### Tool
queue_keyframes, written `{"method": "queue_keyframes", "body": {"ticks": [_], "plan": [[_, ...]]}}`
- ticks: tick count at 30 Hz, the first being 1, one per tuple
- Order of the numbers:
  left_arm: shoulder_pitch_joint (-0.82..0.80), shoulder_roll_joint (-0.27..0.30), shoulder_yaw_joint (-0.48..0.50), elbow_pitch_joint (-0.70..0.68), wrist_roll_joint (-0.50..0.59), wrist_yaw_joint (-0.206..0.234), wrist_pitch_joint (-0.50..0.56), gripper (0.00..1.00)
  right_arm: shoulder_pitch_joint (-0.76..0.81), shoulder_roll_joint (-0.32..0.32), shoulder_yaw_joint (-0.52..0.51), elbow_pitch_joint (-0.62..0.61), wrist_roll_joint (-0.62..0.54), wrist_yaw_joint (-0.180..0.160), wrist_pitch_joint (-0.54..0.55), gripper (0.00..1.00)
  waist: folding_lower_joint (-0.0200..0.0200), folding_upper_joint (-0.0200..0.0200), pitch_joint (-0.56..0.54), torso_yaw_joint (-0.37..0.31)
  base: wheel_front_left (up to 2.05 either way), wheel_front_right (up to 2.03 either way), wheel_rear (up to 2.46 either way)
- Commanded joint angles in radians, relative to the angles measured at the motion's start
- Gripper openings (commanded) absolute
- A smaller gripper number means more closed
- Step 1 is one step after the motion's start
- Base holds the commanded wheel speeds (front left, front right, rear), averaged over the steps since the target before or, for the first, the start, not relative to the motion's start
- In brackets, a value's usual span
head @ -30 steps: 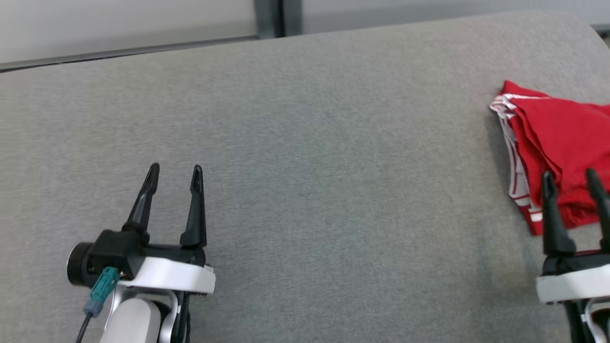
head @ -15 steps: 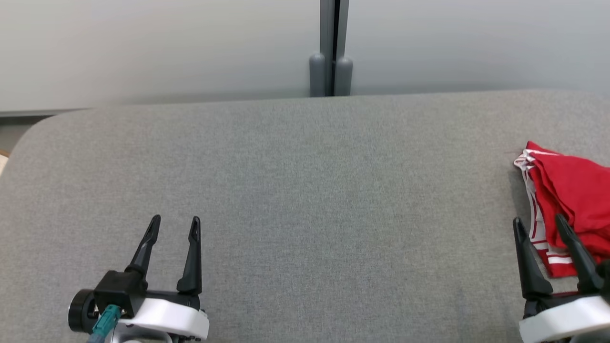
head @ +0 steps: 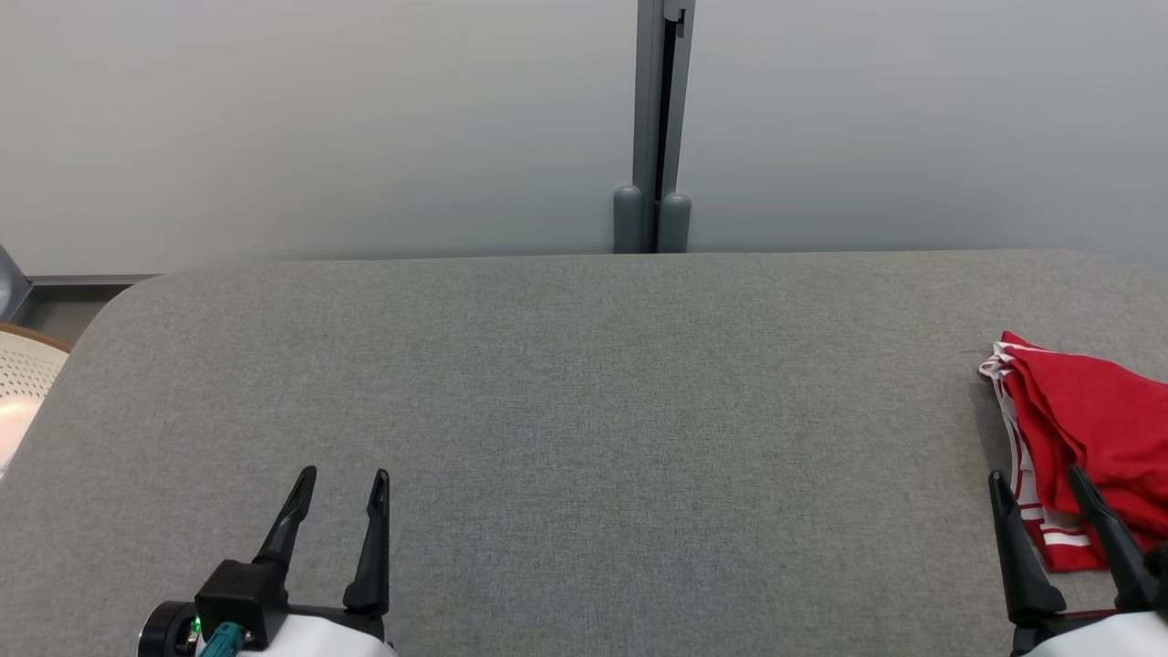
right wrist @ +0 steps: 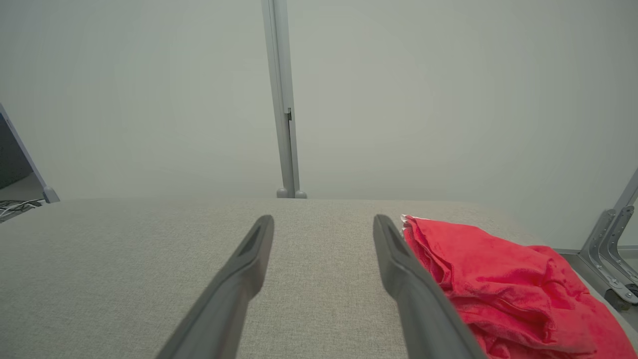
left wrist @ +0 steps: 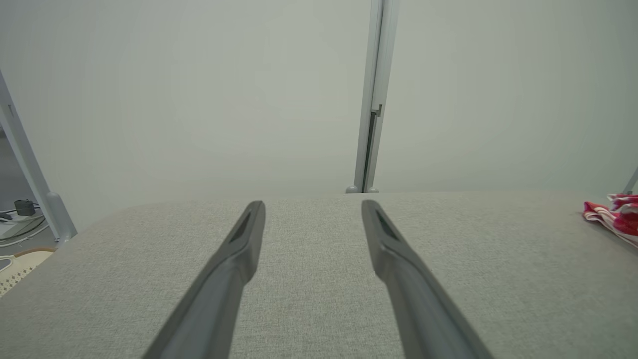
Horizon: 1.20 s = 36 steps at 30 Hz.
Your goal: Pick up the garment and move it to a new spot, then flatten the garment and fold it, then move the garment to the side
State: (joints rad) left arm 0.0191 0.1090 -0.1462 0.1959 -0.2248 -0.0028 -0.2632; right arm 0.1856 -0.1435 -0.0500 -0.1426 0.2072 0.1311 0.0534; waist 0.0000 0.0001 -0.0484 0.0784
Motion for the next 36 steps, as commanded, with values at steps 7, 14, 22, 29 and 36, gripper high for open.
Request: {"method": "queue_keyframes", "body": {"ticks": [7, 14, 22, 29, 36], "plan": [[0.012, 0.003, 0.004, 0.013, 0.012, -0.001, -0.001, 1.00, 0.013, 0.003, 0.000, -0.014, -0.004, -0.001, 0.014, 1.00, 0.0000, -0.0001, -0.002, 0.001, 0.00, 0.00, 0.00], [0.005, 0.002, 0.004, 0.023, 0.014, -0.002, -0.001, 1.00, 0.013, 0.005, 0.002, -0.014, -0.001, -0.001, 0.011, 1.00, 0.0000, -0.0001, 0.001, 0.002, 0.00, 0.00, 0.00], [-0.004, -0.003, 0.006, 0.027, 0.015, 0.001, -0.001, 1.00, 0.009, -0.003, -0.001, -0.009, 0.001, -0.001, 0.009, 1.00, 0.0000, -0.0001, 0.005, 0.004, 0.00, 0.00, 0.00], [0.006, -0.007, 0.004, 0.028, 0.014, 0.002, 0.000, 0.00, 0.001, -0.002, 0.001, -0.004, 0.004, 0.000, 0.008, 0.00, 0.0000, -0.0001, 0.007, 0.006, 0.00, 0.00, 0.00], [0.014, -0.015, 0.018, 0.062, -0.062, -0.005, 0.028, 0.00, -0.010, 0.015, 0.000, 0.045, 0.080, 0.000, 0.011, 0.00, 0.0000, -0.0001, 0.008, 0.003, 0.00, 0.00, 0.00]]}}
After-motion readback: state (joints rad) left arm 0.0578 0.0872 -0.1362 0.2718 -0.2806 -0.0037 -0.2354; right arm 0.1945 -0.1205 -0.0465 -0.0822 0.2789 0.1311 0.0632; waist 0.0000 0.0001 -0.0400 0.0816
